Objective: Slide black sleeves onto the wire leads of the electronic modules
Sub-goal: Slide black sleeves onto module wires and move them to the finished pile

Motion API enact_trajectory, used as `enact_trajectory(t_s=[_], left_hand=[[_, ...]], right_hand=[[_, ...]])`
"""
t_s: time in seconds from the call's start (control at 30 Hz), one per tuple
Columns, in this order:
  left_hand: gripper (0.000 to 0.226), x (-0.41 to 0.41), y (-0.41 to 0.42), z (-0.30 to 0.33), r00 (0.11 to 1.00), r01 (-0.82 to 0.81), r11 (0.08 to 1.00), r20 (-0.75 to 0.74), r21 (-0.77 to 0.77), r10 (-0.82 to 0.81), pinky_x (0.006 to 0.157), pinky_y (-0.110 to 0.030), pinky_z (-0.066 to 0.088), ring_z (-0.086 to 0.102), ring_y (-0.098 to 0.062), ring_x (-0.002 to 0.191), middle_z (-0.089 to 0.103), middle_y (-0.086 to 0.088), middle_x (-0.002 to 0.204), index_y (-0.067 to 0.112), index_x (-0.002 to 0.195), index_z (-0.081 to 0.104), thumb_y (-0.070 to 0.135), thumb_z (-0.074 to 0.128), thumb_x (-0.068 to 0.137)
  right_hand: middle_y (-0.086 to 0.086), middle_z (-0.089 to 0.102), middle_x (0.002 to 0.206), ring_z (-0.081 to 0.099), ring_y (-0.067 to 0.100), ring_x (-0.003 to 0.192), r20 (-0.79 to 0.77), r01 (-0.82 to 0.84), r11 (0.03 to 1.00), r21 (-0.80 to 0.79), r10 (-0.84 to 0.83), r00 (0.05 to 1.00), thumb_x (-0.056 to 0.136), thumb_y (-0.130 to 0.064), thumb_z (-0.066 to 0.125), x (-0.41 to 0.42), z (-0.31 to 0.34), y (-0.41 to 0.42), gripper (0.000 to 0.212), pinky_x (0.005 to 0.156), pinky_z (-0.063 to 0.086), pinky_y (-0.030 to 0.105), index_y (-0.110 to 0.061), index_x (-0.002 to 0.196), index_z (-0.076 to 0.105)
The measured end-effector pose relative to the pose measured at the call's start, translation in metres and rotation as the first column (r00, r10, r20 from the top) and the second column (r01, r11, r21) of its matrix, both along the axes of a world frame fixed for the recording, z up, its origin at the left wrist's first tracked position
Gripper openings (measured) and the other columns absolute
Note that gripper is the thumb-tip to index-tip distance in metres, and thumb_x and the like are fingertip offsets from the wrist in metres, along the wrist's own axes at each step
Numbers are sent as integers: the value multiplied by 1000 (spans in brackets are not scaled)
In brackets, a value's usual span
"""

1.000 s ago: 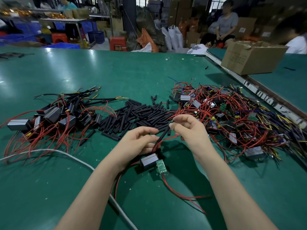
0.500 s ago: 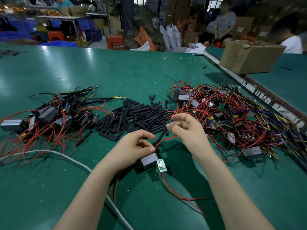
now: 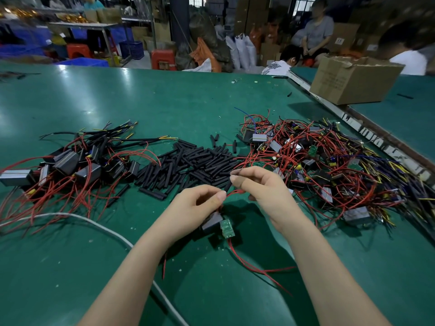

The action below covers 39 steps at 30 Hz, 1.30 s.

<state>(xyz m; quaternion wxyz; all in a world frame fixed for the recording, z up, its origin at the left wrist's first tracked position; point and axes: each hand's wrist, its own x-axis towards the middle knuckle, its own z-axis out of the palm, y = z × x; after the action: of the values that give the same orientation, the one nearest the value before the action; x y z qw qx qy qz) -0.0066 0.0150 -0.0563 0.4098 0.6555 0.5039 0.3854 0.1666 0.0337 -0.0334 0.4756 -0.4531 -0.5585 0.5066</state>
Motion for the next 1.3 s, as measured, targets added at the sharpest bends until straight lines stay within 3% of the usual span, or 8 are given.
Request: enact_trajectory(t_s=[0.3, 0.57, 0.7, 0.83, 0.93, 1.03, 1.13, 1.3], left_hand=[[25, -1, -7, 10, 978, 163, 987, 134, -7, -160, 46, -14, 30, 34, -3, 46, 44, 12, 48, 22, 74, 66, 43, 56, 83], [23, 8, -9, 10, 954, 134, 988, 279, -81, -107, 72, -23, 45, 58, -10, 75, 67, 0, 81, 24, 87, 72, 43, 60, 80], [23, 16, -11, 9, 936, 99, 993, 345, -65, -71, 65, -20, 50, 63, -8, 64, 69, 3, 71, 16, 87, 68, 35, 60, 78], [18, 8, -6, 12, 878, -17, 992, 474, -121, 73, 54, -13, 47, 56, -5, 52, 65, 4, 63, 12, 85, 69, 26, 62, 77], [18, -3, -1, 17, 746, -77, 981, 643, -176, 173, 50, -12, 46, 52, -2, 50, 62, 5, 62, 11, 84, 68, 25, 62, 74], [17, -15, 4, 22, 665, -132, 972, 710, -195, 232, 47, -13, 45, 49, -1, 48, 59, 7, 61, 12, 83, 64, 27, 59, 75], [17, -22, 7, 23, 612, -176, 954, 733, -242, 299, 45, -13, 44, 49, 0, 46, 59, 8, 62, 15, 81, 63, 30, 61, 73], [16, -17, 6, 19, 694, -205, 939, 636, -276, 338, 45, -12, 45, 52, 1, 46, 64, 8, 60, 13, 78, 65, 28, 63, 79]], right_hand=[[-6, 70, 72, 60, 1, 68, -228, 104, 993, 59, -89, 970, 87, -9, 64, 6, 12, -2, 10, 61, 43, 10, -14, 81, 70], [1, 68, 73, 59, 7, 64, -271, -100, 995, 10, 99, 958, 68, -28, 70, 7, 11, -1, 16, 61, 47, 18, -14, 76, 74], [3, 65, 73, 56, 12, 68, -184, -106, 994, 7, 106, 977, 73, -33, 70, 0, 5, -2, 19, 74, 45, 32, -16, 80, 73], [-10, 71, 71, 59, -2, 62, 18, 63, 996, 57, -64, 998, 95, -26, 55, 7, 4, 4, 15, 59, 43, 8, -23, 91, 69], [-7, 69, 73, 57, 2, 62, 175, 66, 990, 122, -87, 981, 93, -22, 59, 12, -1, 8, 8, 64, 46, 14, -27, 89, 65], [-7, 68, 79, 57, 2, 69, 472, -28, 983, 182, -62, 879, 90, -24, 64, 13, -12, 10, 4, 72, 47, 21, -27, 90, 67], [-10, 63, 89, 57, 9, 85, 773, -148, 956, 253, -108, 625, 90, -31, 62, 9, -20, 10, 12, 80, 48, 29, -25, 98, 68], [-4, 55, 104, 46, 16, 104, 789, -262, 916, 305, -89, 608, 86, -41, 67, -3, -25, 5, 27, 91, 39, 31, -24, 107, 68]])
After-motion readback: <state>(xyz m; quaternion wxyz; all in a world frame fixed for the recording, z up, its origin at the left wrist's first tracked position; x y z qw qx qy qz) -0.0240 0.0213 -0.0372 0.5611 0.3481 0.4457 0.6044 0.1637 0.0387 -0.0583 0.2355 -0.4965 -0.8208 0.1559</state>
